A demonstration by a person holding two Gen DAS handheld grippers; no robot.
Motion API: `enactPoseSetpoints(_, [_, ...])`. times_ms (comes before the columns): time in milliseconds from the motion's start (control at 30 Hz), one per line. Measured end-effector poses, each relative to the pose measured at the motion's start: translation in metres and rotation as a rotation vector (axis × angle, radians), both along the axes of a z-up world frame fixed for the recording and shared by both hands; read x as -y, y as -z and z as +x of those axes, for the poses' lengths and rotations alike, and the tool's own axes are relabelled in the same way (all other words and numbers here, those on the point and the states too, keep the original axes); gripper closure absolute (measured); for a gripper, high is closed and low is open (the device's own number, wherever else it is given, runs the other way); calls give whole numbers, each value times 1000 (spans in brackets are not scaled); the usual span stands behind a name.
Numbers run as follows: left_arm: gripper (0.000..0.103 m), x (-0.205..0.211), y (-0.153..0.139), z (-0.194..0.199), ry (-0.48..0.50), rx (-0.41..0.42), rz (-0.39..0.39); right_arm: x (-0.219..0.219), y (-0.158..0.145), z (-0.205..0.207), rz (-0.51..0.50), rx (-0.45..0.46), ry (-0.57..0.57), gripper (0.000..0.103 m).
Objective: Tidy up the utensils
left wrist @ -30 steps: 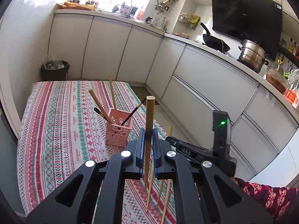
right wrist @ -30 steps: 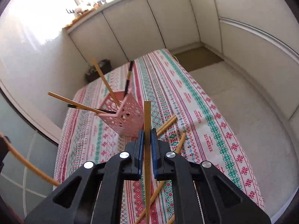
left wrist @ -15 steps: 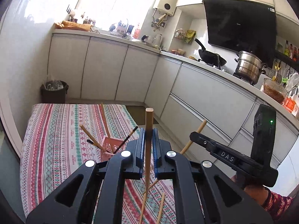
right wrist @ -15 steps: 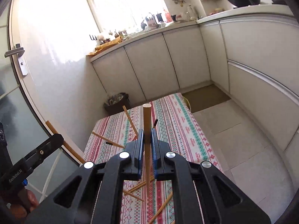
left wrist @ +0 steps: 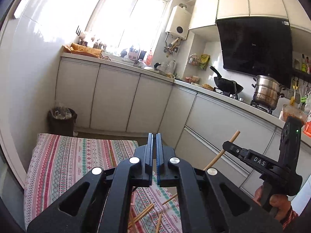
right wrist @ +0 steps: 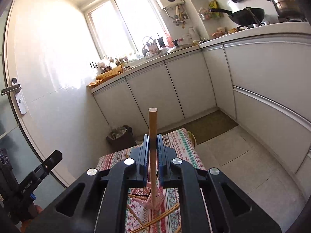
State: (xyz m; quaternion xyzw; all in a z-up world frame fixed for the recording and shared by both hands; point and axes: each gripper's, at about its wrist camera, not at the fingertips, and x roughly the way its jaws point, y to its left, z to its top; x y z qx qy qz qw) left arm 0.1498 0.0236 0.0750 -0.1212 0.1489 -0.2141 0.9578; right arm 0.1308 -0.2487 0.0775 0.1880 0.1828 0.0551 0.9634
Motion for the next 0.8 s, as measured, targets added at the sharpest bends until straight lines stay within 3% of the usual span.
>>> enactPoseSetpoints(67, [103, -5, -6, -5, 68, -10, -51, 6, 6, 0, 13, -7, -4, 95])
enactPoseSetpoints(200, [103, -16, -38, -52, 85, 132, -61, 18, 22, -1, 44, -36, -6, 95])
enactPoseSetpoints(300, [101, -21, -50, -77, 92, 171, -52, 25, 36, 0, 81, -73, -3, 95])
enactPoseSetpoints(367, [79, -13, -38, -75, 123, 95, 18, 31, 45, -1, 116, -90, 4, 95])
enactPoseSetpoints(400, [60, -6, -23, -69, 143, 27, 71, 34, 49, -2, 132, -96, 7, 95])
enactPoseSetpoints(433, [56, 2, -2, -58, 156, -62, 135, 36, 53, -4, 143, -101, 11, 95])
enactPoseSetpoints(500, [56, 15, 55, -29, 147, -284, 252, 37, 62, -4, 154, -118, 11, 95])
enactPoseSetpoints(600, [57, 21, 141, 17, 82, -558, 320, 34, 80, 0, 159, -161, 3, 95])
enactPoseSetpoints(700, [58, 16, 188, 47, 23, -657, 314, 29, 97, 4, 159, -191, -9, 95])
enactPoseSetpoints(800, [58, 12, 201, 64, -29, -659, 335, 29, 109, 9, 156, -209, -13, 95])
